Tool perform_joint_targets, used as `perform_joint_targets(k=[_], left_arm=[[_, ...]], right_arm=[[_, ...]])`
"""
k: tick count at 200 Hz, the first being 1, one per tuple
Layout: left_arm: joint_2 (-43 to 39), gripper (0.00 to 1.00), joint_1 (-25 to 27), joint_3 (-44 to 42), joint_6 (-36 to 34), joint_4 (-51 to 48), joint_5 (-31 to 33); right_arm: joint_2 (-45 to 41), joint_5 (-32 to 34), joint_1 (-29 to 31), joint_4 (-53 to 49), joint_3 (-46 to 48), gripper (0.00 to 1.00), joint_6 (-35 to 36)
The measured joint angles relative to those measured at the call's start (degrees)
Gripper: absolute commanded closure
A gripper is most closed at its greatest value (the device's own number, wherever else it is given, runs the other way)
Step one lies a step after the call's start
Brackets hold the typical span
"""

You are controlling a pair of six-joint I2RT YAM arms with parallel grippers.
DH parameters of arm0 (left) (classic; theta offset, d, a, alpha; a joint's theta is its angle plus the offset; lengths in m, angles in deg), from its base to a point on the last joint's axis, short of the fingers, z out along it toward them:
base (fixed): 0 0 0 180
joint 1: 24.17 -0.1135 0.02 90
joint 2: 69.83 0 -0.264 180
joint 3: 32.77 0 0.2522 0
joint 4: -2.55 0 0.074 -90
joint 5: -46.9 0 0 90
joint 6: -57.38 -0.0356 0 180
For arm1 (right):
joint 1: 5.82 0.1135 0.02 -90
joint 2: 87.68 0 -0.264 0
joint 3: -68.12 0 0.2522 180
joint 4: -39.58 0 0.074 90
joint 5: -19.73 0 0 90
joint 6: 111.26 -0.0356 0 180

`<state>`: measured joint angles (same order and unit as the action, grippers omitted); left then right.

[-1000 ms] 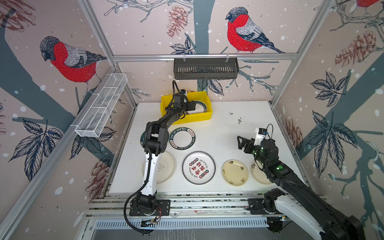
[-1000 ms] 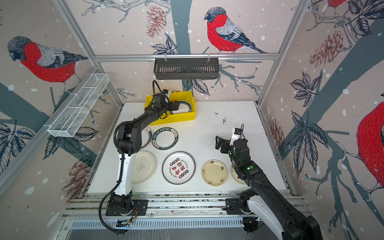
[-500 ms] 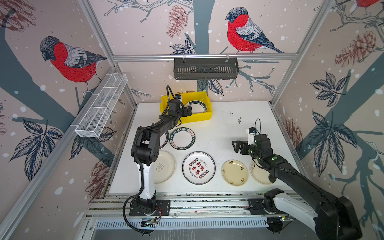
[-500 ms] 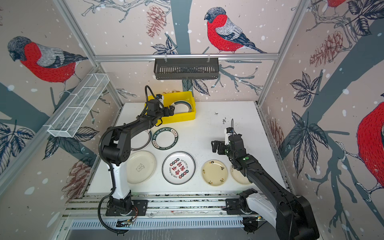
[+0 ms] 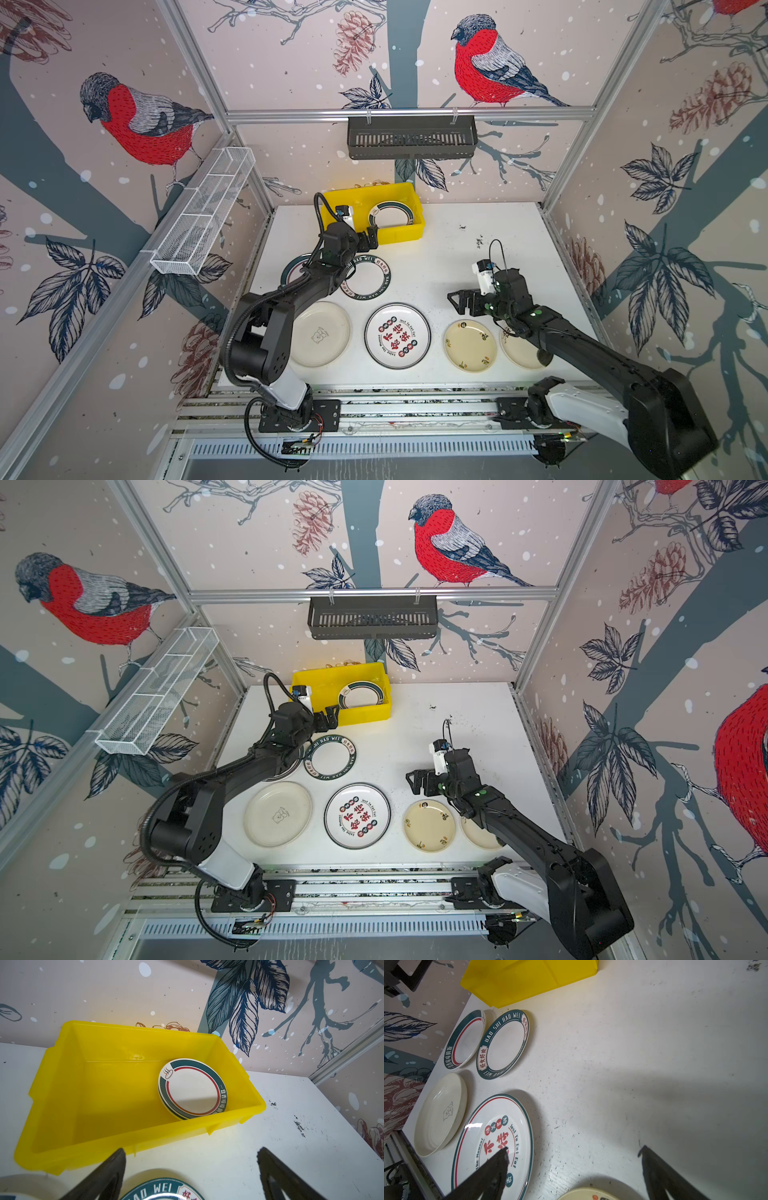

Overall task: Place the plates into the plastic bin on the countertop
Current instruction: 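Open the left gripper to release the plate and lift out of the bin, then return the left gripper to the table while the right gripper reaches the red-character plate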

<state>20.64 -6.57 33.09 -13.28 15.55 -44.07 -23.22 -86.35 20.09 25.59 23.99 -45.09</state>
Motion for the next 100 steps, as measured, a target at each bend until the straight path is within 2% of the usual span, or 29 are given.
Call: perform_joint_targets(k=[31,65,100], left_arm=[[-6.67,0.02,0.33,-7.58,0.79,1.01,0.87],[-12.59,0.02,0.52,-12.68,1.70,0.68,0.96],[-17.05,0.02,0.57,-18.29,2.27,0.81,-0.50]], right_arm=[[4.31,-0.44,1.81,1.11,-1.25,0.00,-0.26],[8.66,-0.81,3.39,3.69,-2.95,0.05,-1.70],[13.25,-2.03,3.78,5.46,-4.24,0.19,-2.99]])
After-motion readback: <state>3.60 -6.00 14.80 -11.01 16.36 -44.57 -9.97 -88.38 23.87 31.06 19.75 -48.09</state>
